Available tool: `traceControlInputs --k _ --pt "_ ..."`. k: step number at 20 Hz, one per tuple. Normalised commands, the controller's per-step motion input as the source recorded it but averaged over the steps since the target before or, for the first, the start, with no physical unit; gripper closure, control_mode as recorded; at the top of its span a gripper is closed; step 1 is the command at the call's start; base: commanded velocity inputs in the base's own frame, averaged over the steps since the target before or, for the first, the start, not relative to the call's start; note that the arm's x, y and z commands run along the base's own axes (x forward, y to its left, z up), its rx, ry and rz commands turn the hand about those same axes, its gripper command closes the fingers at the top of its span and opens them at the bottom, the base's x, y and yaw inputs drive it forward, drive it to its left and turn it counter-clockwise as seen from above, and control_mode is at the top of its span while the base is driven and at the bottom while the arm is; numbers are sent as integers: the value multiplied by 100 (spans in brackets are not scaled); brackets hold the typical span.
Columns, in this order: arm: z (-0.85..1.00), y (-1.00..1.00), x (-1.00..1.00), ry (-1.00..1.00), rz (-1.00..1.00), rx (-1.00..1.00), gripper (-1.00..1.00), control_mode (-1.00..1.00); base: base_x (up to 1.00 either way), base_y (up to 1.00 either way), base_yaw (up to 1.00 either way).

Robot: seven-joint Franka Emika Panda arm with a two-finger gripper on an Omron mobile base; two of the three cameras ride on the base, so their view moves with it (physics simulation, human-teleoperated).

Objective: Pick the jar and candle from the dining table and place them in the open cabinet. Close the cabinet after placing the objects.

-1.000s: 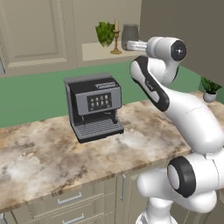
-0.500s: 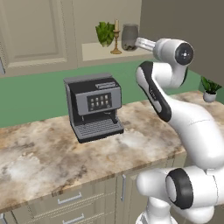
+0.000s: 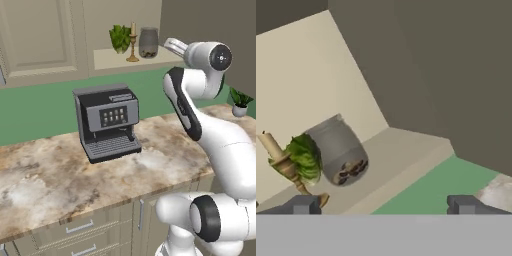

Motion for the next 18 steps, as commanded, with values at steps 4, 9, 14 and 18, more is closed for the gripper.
traceControlInputs --k 4,9,14,18 --pt "0 -39 -59 -6 -1 18 -100 -100 0 0 0" --pt "1 -5 -78 -11 -9 20 -100 -100 0 0 0" --pt "19 -1 -54 -1 -9 16 -100 -100 0 0 0" --pt "21 -13 -48 0 -1 17 -100 -100 0 0 0"
